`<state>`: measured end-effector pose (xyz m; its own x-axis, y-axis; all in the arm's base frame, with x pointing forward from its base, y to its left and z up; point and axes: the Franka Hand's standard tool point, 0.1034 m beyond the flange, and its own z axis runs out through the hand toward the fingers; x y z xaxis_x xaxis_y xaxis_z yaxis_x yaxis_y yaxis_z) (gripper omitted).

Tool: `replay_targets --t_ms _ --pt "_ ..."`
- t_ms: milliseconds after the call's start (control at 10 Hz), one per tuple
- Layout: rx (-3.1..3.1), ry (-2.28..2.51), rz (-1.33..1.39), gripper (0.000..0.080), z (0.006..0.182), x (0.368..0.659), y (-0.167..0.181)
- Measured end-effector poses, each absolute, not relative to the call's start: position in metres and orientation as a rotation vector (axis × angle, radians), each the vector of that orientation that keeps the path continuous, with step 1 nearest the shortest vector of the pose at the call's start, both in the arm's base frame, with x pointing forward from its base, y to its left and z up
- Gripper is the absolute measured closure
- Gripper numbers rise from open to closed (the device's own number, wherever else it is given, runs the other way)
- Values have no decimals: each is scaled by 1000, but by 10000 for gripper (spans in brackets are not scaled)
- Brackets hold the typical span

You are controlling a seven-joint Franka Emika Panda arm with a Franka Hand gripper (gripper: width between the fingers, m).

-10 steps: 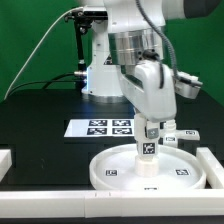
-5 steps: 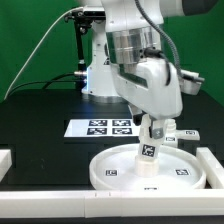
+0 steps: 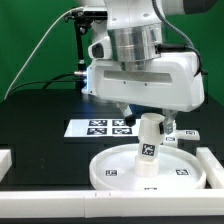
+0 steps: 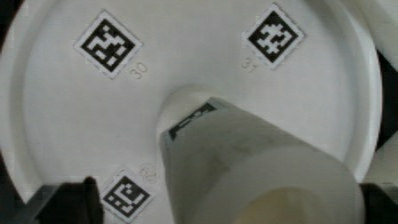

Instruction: Assemble round table

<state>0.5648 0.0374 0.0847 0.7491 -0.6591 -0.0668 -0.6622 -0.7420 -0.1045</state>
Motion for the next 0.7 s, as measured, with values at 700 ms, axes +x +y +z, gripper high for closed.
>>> replay_targets --t_ms 700 --pt "-2954 781 -14 396 82 565 35"
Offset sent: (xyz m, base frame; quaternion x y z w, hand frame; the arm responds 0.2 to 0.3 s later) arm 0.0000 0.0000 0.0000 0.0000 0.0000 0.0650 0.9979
